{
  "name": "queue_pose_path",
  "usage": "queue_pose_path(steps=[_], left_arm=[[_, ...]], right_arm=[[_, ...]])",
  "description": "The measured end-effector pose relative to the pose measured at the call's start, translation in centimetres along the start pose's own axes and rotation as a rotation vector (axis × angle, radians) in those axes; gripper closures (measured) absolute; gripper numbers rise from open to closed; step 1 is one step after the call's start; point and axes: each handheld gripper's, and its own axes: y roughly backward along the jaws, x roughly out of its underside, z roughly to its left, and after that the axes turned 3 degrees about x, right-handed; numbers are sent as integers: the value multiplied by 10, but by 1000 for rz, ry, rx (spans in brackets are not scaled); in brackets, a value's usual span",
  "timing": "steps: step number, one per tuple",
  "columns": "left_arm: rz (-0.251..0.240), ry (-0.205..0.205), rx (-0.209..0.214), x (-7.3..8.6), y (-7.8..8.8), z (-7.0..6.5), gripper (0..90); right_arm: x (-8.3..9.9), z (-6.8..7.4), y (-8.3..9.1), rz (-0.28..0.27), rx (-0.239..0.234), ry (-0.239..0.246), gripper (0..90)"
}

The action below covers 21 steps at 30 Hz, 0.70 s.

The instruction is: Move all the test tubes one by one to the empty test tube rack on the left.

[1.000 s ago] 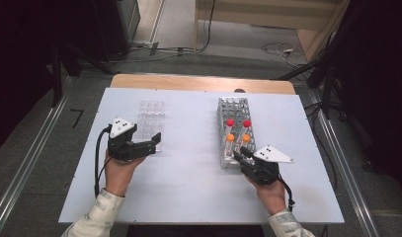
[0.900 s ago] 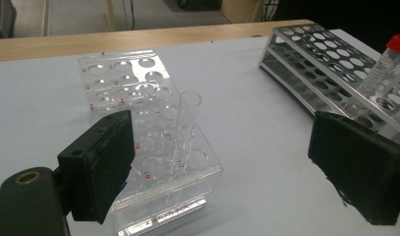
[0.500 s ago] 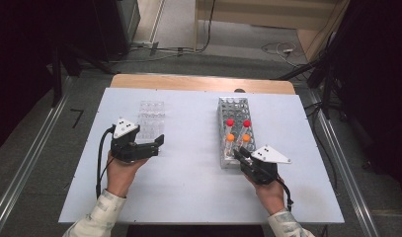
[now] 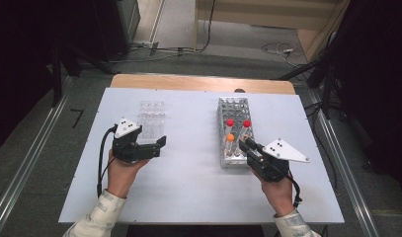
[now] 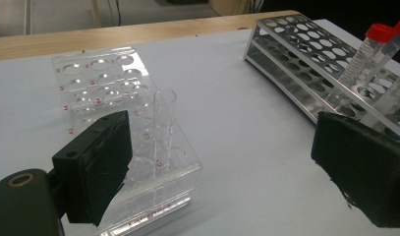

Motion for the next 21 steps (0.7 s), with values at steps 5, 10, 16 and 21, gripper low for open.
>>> queue_pose_path(steps=[5, 10, 16, 21], left_arm=[[-6, -1, 3, -1, 1, -2, 92], [15, -4, -3, 0, -2, -2, 92], [7, 1, 19, -1, -1, -1, 91], [-1, 3, 32, -2, 2, -2, 95]], right_arm=[[-5, 12, 1, 2, -53, 11, 740], [-6, 33, -8, 22, -113, 39, 740], [-11, 55, -26, 41, -171, 62, 740], [-10, 70, -47, 74, -204, 58, 740]])
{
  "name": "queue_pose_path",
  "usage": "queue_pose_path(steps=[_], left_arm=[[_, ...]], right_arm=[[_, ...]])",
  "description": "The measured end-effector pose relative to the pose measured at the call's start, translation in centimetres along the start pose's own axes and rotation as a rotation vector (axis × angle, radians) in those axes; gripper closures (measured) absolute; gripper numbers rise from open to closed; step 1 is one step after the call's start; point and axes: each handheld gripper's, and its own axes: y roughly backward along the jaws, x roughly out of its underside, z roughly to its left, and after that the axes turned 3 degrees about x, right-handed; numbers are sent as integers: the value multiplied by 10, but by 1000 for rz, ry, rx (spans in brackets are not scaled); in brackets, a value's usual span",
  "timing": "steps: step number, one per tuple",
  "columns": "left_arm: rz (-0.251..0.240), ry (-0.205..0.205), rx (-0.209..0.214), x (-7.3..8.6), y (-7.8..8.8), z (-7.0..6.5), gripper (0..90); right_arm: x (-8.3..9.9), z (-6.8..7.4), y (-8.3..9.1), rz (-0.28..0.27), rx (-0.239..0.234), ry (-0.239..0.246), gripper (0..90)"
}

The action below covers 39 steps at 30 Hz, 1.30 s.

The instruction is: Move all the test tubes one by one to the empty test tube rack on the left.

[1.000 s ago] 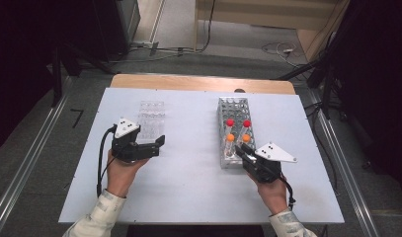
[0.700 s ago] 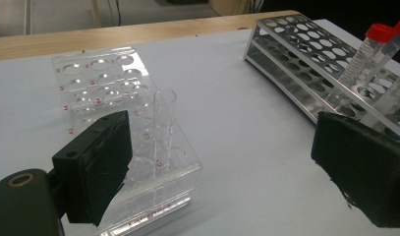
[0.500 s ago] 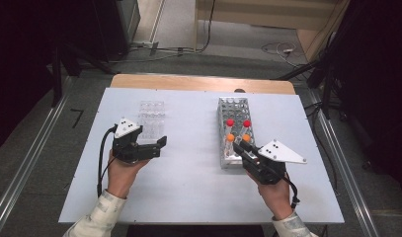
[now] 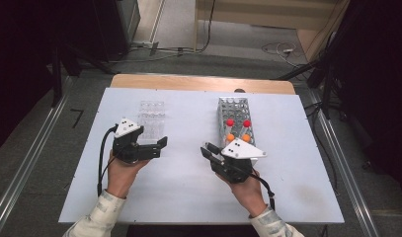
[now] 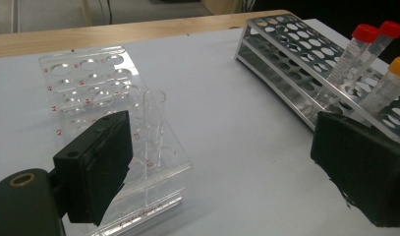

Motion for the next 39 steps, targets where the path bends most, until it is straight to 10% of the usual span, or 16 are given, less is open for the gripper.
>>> queue_pose_path(steps=[18, 39], left_arm=[[-5, -17, 74, -2, 1, -13, 161], [51, -59, 136, 5, -9, -31, 701]], right_arm=[[2, 21, -62, 67, -18, -14, 739], [3, 42, -80, 47, -39, 0, 740]])
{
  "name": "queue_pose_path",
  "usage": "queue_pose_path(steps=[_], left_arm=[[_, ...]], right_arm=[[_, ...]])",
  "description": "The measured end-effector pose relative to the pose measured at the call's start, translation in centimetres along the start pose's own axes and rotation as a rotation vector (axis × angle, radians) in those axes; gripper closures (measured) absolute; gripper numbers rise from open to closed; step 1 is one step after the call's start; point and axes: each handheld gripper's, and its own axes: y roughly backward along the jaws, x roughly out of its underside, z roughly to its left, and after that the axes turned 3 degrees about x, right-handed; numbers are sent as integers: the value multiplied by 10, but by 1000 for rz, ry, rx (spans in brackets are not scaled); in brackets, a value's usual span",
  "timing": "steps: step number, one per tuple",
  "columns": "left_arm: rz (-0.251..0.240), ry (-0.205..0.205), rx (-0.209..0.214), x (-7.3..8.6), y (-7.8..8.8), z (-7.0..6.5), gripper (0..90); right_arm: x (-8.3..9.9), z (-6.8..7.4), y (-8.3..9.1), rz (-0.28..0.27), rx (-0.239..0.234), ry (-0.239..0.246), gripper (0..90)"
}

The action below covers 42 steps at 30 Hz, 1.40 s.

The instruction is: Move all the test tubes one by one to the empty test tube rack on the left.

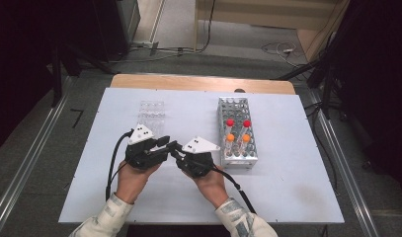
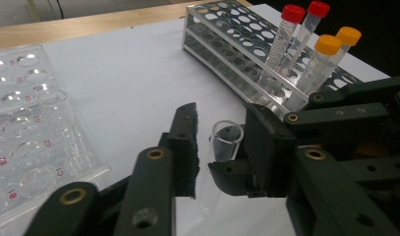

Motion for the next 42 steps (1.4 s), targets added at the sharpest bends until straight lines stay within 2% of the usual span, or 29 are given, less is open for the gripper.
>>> queue_pose_path(steps=[3, 12, 18, 21, 25, 28, 32, 35, 42], left_arm=[[5, -4, 2, 0, -1, -1, 749], [1, 0, 1, 0, -2, -1, 770], [-7, 8, -14, -4, -1, 3, 770], [-11, 14, -26, -7, 0, 5, 770], [-20, 21, -36, -15, 3, 8, 770], [-42, 31, -48, -22, 8, 13, 770], [-73, 39, -75, -30, 17, 21, 770], [-89, 30, -100, -38, 23, 25, 770], [-100, 30, -151, -48, 33, 36, 770]], right_arm=[[1, 1, -1, -6, 4, 5, 740], [1, 0, 0, 0, 7, 5, 728], [-1, -4, 8, 2, -41, 8, 548], [1, -6, 14, 3, -40, 18, 534], [5, -14, 24, 22, -42, 7, 485], [7, -19, 31, 34, -45, -4, 440], [10, -22, 39, 42, -52, -4, 430], [13, -24, 45, 44, -52, -6, 412], [19, -29, 52, 50, -46, -17, 389]])
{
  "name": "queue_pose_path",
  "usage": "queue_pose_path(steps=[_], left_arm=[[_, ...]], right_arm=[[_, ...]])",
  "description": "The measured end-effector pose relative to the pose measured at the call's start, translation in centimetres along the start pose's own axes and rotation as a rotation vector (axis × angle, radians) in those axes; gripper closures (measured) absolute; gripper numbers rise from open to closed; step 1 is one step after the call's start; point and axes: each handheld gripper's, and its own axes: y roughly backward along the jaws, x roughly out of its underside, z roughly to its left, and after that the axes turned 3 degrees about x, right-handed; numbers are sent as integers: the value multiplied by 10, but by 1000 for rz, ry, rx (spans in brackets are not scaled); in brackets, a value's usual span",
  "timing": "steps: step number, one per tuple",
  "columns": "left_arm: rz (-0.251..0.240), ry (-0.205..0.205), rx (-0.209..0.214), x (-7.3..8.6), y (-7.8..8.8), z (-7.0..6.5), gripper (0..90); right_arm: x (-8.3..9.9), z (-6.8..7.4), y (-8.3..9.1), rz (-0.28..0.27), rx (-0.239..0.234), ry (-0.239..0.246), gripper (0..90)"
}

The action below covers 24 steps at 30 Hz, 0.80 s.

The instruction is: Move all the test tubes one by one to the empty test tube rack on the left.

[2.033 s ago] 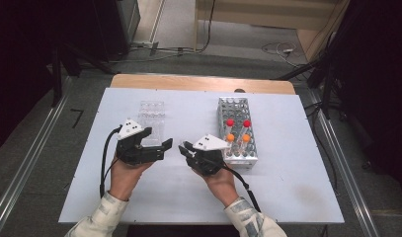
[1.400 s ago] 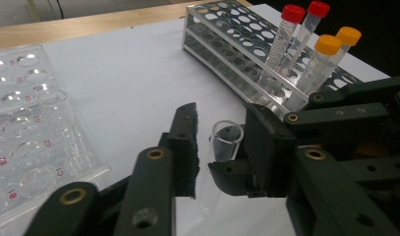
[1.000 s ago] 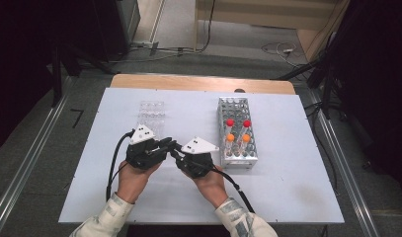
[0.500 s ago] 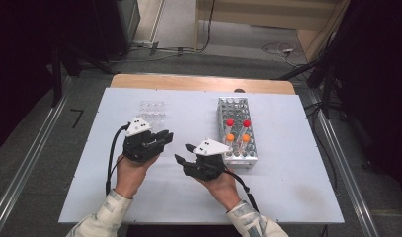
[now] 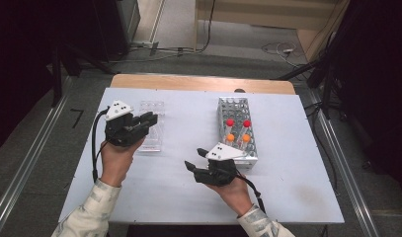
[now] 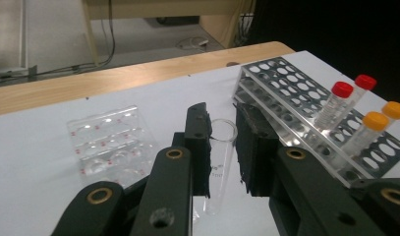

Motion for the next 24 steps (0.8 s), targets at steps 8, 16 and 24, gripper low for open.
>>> queue_pose_path(steps=[8, 16, 24], left_arm=[[16, 1, -41, 5, -5, 10, 769], [12, -18, -72, 10, -9, 10, 769], [67, -57, -112, 33, -27, 6, 769]], right_arm=[[1, -3, 1, -2, 5, -7, 387], [1, -3, 2, -4, 8, -9, 387], [2, -2, 2, -6, 8, -11, 389]])
